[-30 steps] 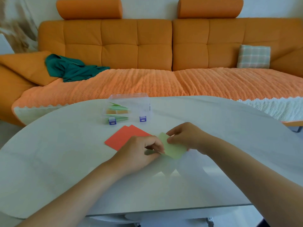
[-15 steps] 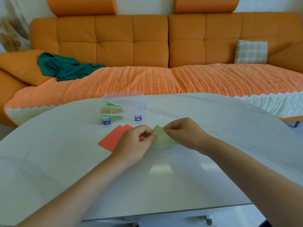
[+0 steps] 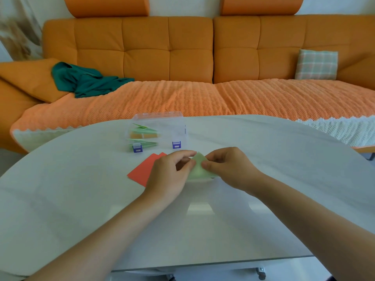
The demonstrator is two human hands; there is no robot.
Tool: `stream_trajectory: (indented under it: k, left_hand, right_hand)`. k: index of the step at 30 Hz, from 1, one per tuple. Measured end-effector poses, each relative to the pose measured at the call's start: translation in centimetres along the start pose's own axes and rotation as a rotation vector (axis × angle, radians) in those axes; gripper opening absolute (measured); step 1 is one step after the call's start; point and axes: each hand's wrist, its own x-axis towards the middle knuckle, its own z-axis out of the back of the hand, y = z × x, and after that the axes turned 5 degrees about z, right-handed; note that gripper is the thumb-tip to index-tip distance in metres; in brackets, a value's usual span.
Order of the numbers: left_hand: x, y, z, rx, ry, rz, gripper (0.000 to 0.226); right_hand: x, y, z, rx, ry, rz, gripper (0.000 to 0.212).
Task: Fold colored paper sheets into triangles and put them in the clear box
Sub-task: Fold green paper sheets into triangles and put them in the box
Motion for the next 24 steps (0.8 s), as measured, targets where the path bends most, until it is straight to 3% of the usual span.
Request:
stream_trajectory:
  k: [17,24]
  left_hand:
    - [0.0,0.1,0.0,0.043,0.017,-0.03,0.027]
    - [-0.2,0.0,-0.2,0.066,-0.01,-0.098,0.026]
  right_hand:
    - [-0.1,-0.4,-1.2,-0.134,0.003,0.094,0.026]
    - [-0.8,0.0,-1.5,-0.33,0.076,0.16,0.032]
